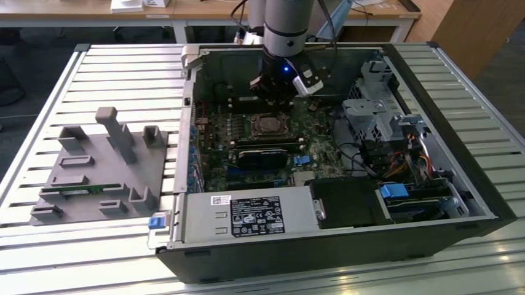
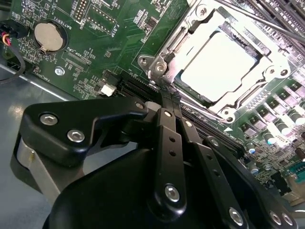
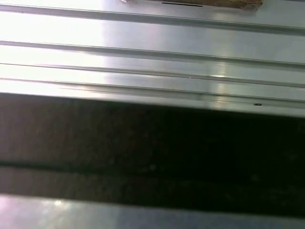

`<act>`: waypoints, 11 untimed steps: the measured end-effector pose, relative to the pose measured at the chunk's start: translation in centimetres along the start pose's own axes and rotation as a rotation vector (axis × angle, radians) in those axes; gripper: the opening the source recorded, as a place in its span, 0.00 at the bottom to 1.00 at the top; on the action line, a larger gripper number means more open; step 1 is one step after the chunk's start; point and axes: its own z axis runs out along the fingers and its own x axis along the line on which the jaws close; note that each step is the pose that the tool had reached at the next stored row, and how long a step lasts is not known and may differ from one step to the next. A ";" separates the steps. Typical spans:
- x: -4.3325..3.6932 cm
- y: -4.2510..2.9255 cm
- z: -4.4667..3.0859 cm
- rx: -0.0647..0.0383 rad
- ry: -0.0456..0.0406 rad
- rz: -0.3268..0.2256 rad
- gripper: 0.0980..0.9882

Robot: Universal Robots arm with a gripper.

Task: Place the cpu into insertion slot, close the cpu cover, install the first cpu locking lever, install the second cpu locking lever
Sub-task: 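Install the first cpu locking lever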

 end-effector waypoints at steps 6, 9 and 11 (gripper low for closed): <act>0.00 0.00 0.01 0.005 0.0002 0.000 0.01; 0.00 0.00 0.06 0.016 0.0008 0.000 0.01; 0.01 -0.01 0.10 0.024 0.0015 0.000 0.01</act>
